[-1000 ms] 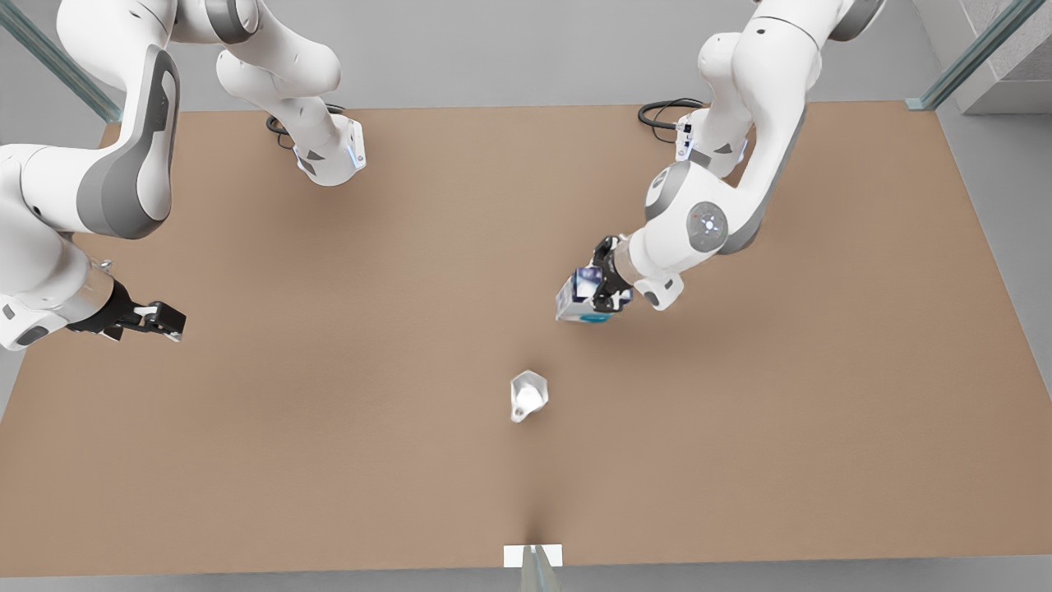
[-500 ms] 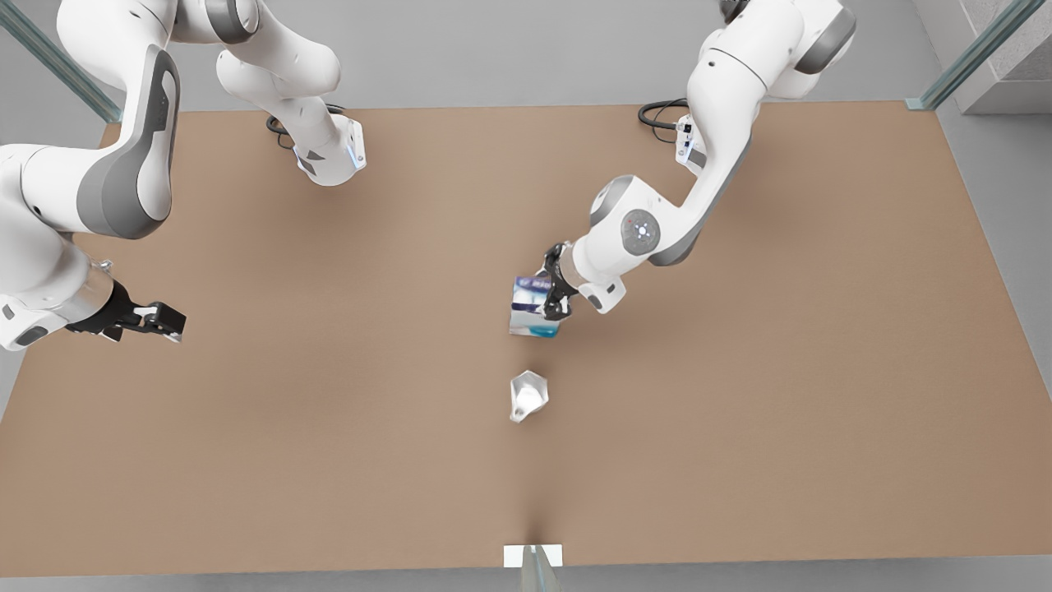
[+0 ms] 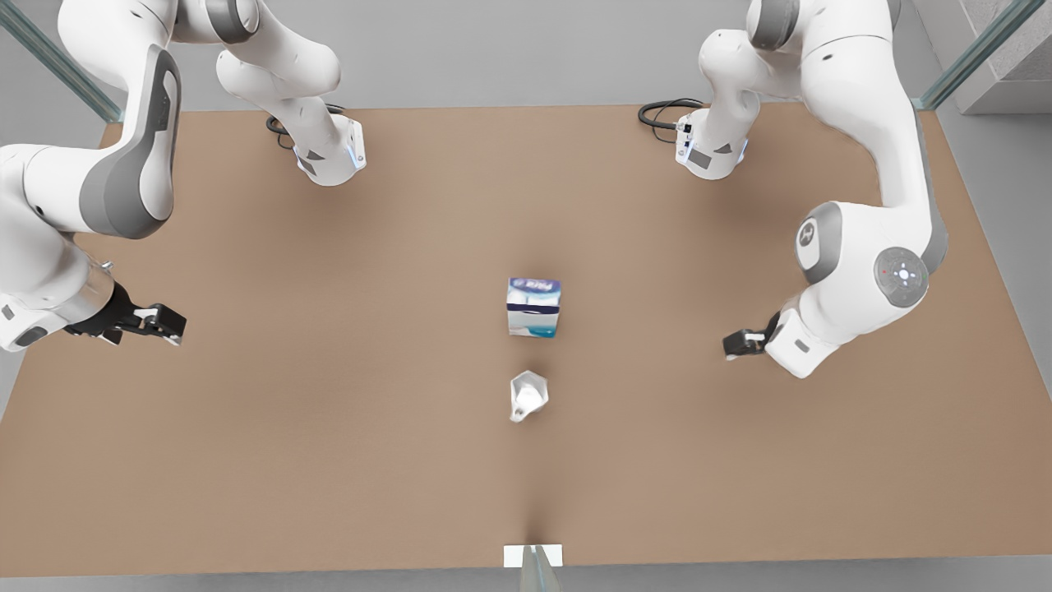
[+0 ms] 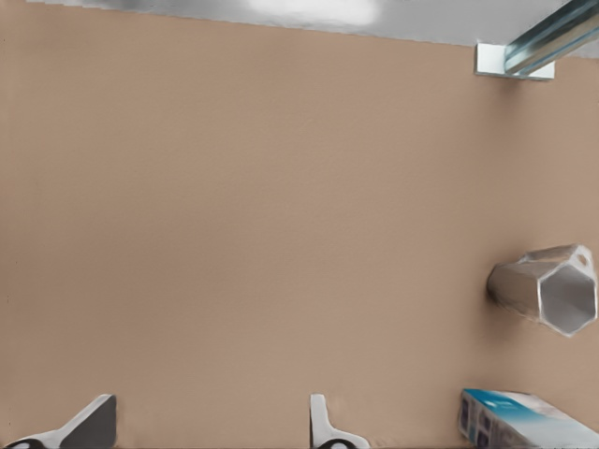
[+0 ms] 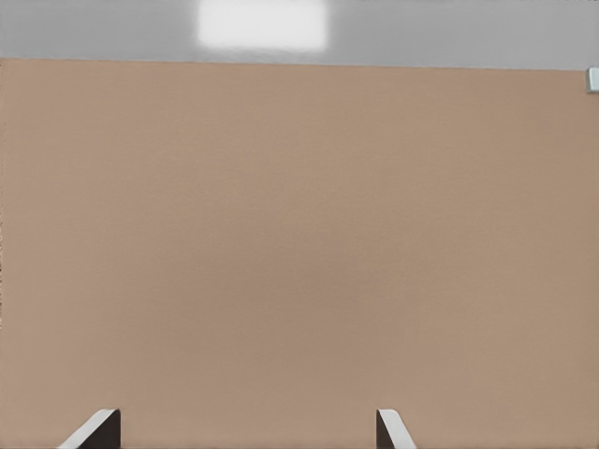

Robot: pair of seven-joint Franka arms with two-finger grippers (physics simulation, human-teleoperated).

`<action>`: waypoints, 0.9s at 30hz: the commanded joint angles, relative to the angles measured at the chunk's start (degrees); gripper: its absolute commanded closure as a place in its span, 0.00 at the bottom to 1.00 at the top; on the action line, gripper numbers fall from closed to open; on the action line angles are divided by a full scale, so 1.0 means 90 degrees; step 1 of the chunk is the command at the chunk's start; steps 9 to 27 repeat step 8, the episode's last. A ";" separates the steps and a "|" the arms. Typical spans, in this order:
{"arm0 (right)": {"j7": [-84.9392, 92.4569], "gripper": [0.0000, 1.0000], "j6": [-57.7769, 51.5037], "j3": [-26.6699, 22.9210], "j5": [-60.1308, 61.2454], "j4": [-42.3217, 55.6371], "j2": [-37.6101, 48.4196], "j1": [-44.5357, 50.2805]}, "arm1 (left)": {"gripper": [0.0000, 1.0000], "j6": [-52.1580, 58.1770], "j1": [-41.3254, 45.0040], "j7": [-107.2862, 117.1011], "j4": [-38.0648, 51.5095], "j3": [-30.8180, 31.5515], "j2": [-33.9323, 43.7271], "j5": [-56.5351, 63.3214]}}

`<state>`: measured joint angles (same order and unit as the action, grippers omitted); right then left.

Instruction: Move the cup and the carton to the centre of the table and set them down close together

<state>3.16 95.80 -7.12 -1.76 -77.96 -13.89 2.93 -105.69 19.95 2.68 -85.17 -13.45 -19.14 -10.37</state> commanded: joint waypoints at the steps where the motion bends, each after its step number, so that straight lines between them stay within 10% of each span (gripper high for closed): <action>1: 0.0010 0.00 0.0000 0.0000 0.0000 0.0000 0.0001 -0.0004 | 0.00 0.0005 -0.0223 -0.0141 0.0000 0.0175 0.0066 0.1025; 6: 0.0010 0.00 0.0000 -0.0010 0.0049 0.0000 0.0001 -0.0043 | 0.00 0.0590 -0.2284 -0.0229 0.0274 0.2383 0.0457 0.2119; 27: 0.0010 0.00 0.0010 -0.0010 0.0030 0.0000 0.0001 -0.0043 | 0.00 0.0590 -0.2284 -0.0219 0.0264 0.2383 0.0457 0.2119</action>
